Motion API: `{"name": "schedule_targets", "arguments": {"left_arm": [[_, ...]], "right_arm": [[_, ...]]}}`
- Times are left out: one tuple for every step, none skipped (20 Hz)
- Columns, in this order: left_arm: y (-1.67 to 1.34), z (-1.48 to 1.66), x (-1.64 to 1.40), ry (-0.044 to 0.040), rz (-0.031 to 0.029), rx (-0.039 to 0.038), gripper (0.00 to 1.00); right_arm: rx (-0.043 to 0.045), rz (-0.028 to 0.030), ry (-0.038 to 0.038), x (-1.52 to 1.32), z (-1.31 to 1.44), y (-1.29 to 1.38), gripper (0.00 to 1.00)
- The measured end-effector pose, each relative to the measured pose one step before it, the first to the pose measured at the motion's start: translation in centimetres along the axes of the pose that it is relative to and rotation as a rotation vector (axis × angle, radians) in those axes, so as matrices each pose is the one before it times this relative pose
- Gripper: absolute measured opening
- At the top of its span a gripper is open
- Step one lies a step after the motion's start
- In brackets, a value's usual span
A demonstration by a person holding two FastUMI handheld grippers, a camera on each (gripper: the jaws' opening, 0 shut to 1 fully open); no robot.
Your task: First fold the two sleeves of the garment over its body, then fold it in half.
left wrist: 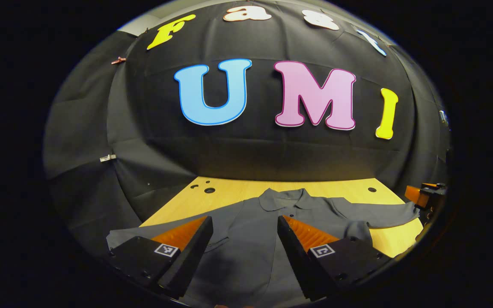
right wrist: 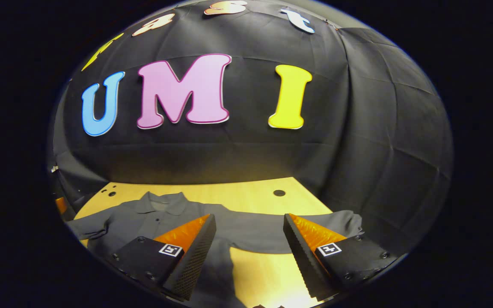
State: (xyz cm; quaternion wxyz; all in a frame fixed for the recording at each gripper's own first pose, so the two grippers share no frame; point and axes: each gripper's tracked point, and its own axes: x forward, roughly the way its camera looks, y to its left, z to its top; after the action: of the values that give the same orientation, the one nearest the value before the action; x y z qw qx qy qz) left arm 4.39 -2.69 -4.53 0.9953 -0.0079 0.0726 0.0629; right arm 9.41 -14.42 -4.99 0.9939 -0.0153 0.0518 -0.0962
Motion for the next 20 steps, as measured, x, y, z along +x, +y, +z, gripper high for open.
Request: {"name": "schedule_targets", "arguments": {"left_arm": [[0.059,-0.181,0.132,0.01010,0.00461,-0.00499,0.96],[0.105,-0.354,0.281,0.00755,0.00421,-0.00359,0.96],[0.089,-0.132,0.186,0.00556,0.00386,-0.00127,0.96],[0.028,-0.249,0.322,0.00406,0.00077,-0.00214,0.96],[0.039,-0.311,0.283,0.01064,-0.00177,-0.00348,0.96],[0.175,-0.520,0.228,0.01275,0.00500,-0.00113,0.96],[0.176,-0.531,0.134,0.01848,0.00792,0.00051,0.96],[0.068,-0.492,0.086,0.01561,0.00111,0.00014,0.96],[0.065,-0.385,0.007,0.01440,-0.00095,0.00170,0.96],[-0.105,-0.289,0.040,0.00954,0.00014,0.00659,0.96],[0.047,-0.245,0.050,0.00717,-0.00004,0.01129,0.96],[-0.148,-0.006,-0.016,0.00552,-0.00330,0.01166,0.96],[-0.183,0.080,0.014,0.00370,-0.00554,0.00912,0.96],[-0.192,0.046,-0.011,-0.00095,-0.00550,0.01108,0.96],[-0.176,0.219,0.082,0.00005,-0.00407,0.01164,0.96],[-0.157,-0.053,0.048,0.00301,-0.00518,0.01124,0.96],[-0.293,-0.007,0.094,0.00471,-0.00592,0.00871,0.96],[-0.286,0.012,0.138,0.00454,-0.00796,0.00643,0.96],[-0.379,0.026,0.164,0.00461,-0.00833,0.00612,0.96],[-0.343,-0.002,0.244,0.00858,-0.00859,0.00555,0.96]], "right_arm": [[-0.00301,-0.02396,0.00516,0.648,-0.181,-1.134,0.98],[-0.00038,-0.02343,0.01078,0.624,-0.318,-1.063,0.98],[0.00543,-0.01856,0.01418,0.518,-0.411,-0.973,0.98],[0.00827,-0.01914,0.00746,0.590,-0.201,-0.884,0.98],[0.00596,-0.02191,0.00530,0.631,-0.199,-1.117,0.98],[0.00410,-0.02539,0.00368,0.637,-0.165,-1.096,0.98],[0.00506,-0.02509,0.00847,0.731,-0.330,-1.050,0.98],[0.00551,-0.02336,0.00754,0.664,-0.311,-0.919,0.98],[0.00233,-0.02715,0.00571,0.945,-0.298,-0.981,0.98],[-0.00018,-0.01995,0.00059,0.723,-0.115,-0.975,0.98],[-0.00022,-0.02029,0.00072,0.753,-0.245,-1.121,0.98],[-0.00447,-0.01118,0.00412,0.705,-0.218,-0.853,0.98],[-0.01260,-0.01127,0.00518,0.730,-0.319,-0.763,0.98],[-0.01517,-0.01577,0.00553,0.787,-0.258,-0.879,0.98],[-0.00414,-0.01366,0.00494,0.466,-0.286,-0.895,0.98],[0.00497,-0.01474,0.01052,0.558,-0.410,-0.905,0.98],[0.01095,-0.01512,0.01332,0.700,-0.459,-0.861,0.98],[0.00774,-0.01519,0.01214,0.656,-0.244,-0.787,0.98],[-0.00177,-0.01767,0.00691,0.753,-0.265,-0.877,0.98],[-0.00658,-0.02461,0.00023,0.717,-0.071,-1.093,0.98]]}}
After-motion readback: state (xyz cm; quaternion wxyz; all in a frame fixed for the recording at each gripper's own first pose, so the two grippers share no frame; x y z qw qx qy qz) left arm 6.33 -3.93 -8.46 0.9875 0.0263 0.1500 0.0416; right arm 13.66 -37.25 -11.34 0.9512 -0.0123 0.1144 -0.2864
